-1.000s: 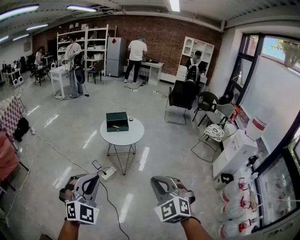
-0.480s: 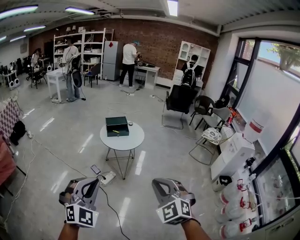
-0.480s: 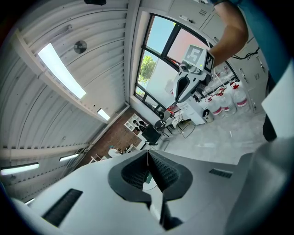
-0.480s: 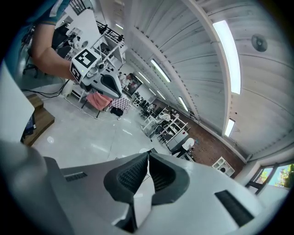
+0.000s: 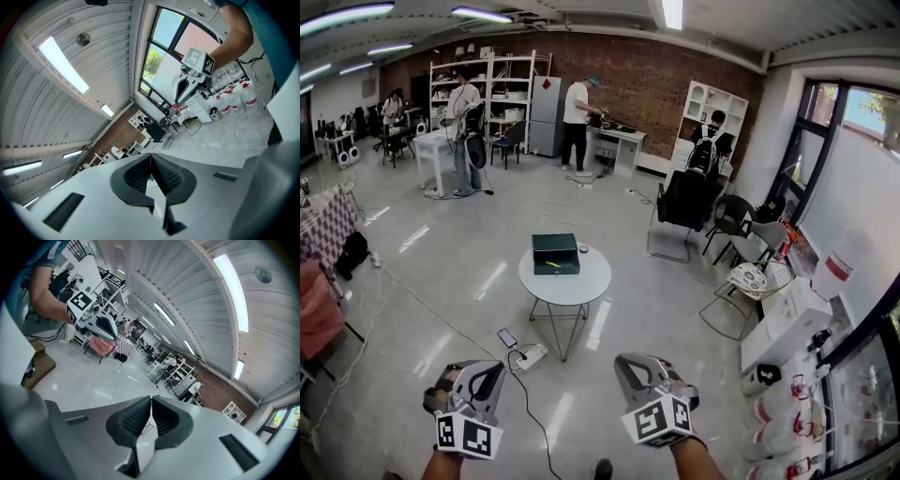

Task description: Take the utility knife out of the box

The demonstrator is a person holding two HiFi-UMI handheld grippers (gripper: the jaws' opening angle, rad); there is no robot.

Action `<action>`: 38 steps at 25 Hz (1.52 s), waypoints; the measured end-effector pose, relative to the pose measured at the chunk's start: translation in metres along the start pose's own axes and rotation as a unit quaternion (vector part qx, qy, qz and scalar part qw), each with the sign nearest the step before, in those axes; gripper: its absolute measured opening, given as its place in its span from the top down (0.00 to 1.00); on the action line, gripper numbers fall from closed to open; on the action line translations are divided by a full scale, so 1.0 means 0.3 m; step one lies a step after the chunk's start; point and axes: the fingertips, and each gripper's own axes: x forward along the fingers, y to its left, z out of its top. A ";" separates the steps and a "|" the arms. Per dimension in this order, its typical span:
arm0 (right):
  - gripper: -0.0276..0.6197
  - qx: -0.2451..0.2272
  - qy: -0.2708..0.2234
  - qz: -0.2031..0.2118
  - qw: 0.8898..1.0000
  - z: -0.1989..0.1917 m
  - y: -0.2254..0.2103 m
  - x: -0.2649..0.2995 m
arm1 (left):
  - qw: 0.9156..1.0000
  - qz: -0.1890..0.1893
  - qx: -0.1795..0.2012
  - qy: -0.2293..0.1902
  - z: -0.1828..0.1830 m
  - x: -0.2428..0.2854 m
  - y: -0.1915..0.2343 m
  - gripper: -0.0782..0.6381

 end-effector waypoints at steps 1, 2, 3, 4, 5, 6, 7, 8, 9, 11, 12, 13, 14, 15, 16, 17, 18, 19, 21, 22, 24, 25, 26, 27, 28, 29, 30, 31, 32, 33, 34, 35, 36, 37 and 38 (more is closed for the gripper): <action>0.90 0.000 -0.005 0.004 1.000 -0.006 -0.021 0.028 | 1.000 0.003 -0.001 0.006 -0.001 0.021 0.010 0.86; 0.90 0.000 -0.010 0.009 1.000 -0.014 -0.042 0.056 | 1.000 0.006 -0.001 0.012 -0.001 0.043 0.021 0.86; 0.90 0.000 -0.015 0.013 1.000 -0.021 -0.066 0.084 | 1.000 0.010 -0.001 0.017 0.000 0.069 0.034 0.86; 0.90 0.000 -0.020 0.017 1.000 -0.028 -0.090 0.114 | 1.000 0.014 0.000 0.022 0.002 0.098 0.048 0.86; 0.90 -0.001 -0.024 0.022 0.999 -0.036 -0.115 0.144 | 0.999 0.017 -0.001 0.027 0.003 0.129 0.062 0.86; 0.90 -0.002 -0.028 0.027 0.999 -0.046 -0.139 0.175 | 0.999 0.021 -0.002 0.031 0.004 0.163 0.074 0.86; 0.90 -0.003 -0.032 0.031 0.999 -0.059 -0.164 0.207 | 0.999 0.024 -0.004 0.036 0.004 0.199 0.083 0.86; 0.90 -0.004 -0.035 0.036 0.999 -0.074 -0.189 0.239 | 0.999 0.026 -0.006 0.040 0.003 0.236 0.089 0.86; 0.90 -0.004 -0.038 0.040 0.998 -0.092 -0.213 0.271 | 0.999 0.028 -0.007 0.046 0.001 0.273 0.090 0.86; 0.90 -0.004 -0.046 0.048 0.998 -0.127 -0.261 0.330 | 0.998 0.031 -0.007 0.056 -0.001 0.340 0.091 0.86; 0.90 -0.004 -0.050 0.052 0.997 -0.143 -0.284 0.357 | 0.998 0.032 -0.007 0.062 0.000 0.371 0.092 0.86; 0.90 -0.003 -0.054 0.055 0.997 -0.159 -0.306 0.381 | 0.997 0.033 -0.008 0.067 0.002 0.401 0.094 0.86; 0.90 -0.003 -0.057 0.058 0.997 -0.174 -0.329 0.403 | 0.997 0.035 -0.008 0.072 0.005 0.429 0.096 0.86; 0.90 -0.002 -0.061 0.060 0.996 -0.189 -0.352 0.423 | 0.996 0.037 -0.008 0.076 0.010 0.457 0.098 0.86; 0.90 -0.002 -0.064 0.063 0.996 -0.205 -0.376 0.442 | 0.996 0.038 -0.007 0.080 0.016 0.486 0.100 0.86; 0.90 -0.001 -0.067 0.066 0.996 -0.221 -0.400 0.458 | 0.996 0.039 -0.007 0.084 0.024 0.515 0.101 0.86; 0.90 0.000 -0.069 0.068 0.995 -0.240 -0.425 0.471 | 0.995 0.040 -0.007 0.087 0.036 0.547 0.101 0.86; 0.90 0.001 -0.071 0.071 0.995 -0.261 -0.452 0.483 | 0.995 0.041 -0.006 0.090 0.052 0.579 0.100 0.86; 0.90 0.003 -0.076 0.074 0.994 -0.300 -0.507 0.501 | 0.995 0.043 -0.004 0.093 0.088 0.642 0.100 0.86; 0.90 0.004 -0.078 0.074 0.994 -0.317 -0.532 0.508 | 0.995 0.045 -0.003 0.094 0.106 0.670 0.101 0.86; 0.90 0.005 -0.081 0.075 0.994 -0.354 -0.577 0.518 | 0.994 0.046 -0.001 0.095 0.140 0.721 0.097 0.86; 0.90 0.006 -0.082 0.075 0.994 -0.373 -0.601 0.520 | 0.994 0.046 -0.001 0.095 0.158 0.747 0.094 0.86; 0.90 0.007 -0.082 0.075 0.994 -0.391 -0.627 0.522 | 0.994 0.046 0.001 0.095 0.177 0.772 0.093 0.86; 0.90 0.009 -0.082 0.073 0.994 -0.406 -0.652 0.522 | 0.994 0.045 0.002 0.095 0.194 0.795 0.094 0.86; 0.90 0.011 -0.082 0.072 0.994 -0.417 -0.672 0.521 | 0.995 0.044 0.004 0.095 0.208 0.816 0.095 0.86; 0.90 0.012 -0.082 0.071 0.994 -0.427 -0.688 0.520 | 0.995 0.043 0.007 0.094 0.217 0.834 0.097 0.86; 0.90 0.013 -0.082 0.069 0.994 -0.435 -0.699 0.518 | 0.995 0.041 0.008 0.092 0.223 0.850 0.098 0.86; 0.90 0.014 -0.081 0.068 0.994 -0.444 -0.709 0.518 | 0.995 0.041 0.008 0.090 0.229 0.866 0.100 0.86; 0.90 0.014 -0.080 0.066 0.995 -0.452 -0.720 0.519 | 0.995 0.040 0.008 0.087 0.234 0.882 0.104 0.86; 0.90 0.015 -0.078 0.063 0.995 -0.459 -0.732 0.522 | 0.996 0.039 0.007 0.083 0.238 0.899 0.109 0.86; 0.90 0.016 -0.076 0.059 0.995 -0.465 -0.745 0.526 | 0.996 0.037 0.007 0.079 0.242 0.917 0.116 0.86; 0.90 0.017 -0.073 0.056 0.996 -0.469 -0.756 0.532 | 0.997 0.035 0.008 0.075 0.242 0.935 0.124 0.86; 0.90 0.019 -0.070 0.052 0.996 -0.472 -0.767 0.538 | 0.997 0.031 0.010 0.071 0.240 0.953 0.133 0.86; 0.90 0.020 -0.066 0.049 0.996 -0.475 -0.777 0.545 | 0.997 0.028 0.011 0.066 0.235 0.972 0.144 0.86; 0.90 0.021 -0.062 0.044 0.997 -0.479 -0.786 0.554 | 0.998 0.025 0.013 0.061 0.228 0.993 0.156 0.86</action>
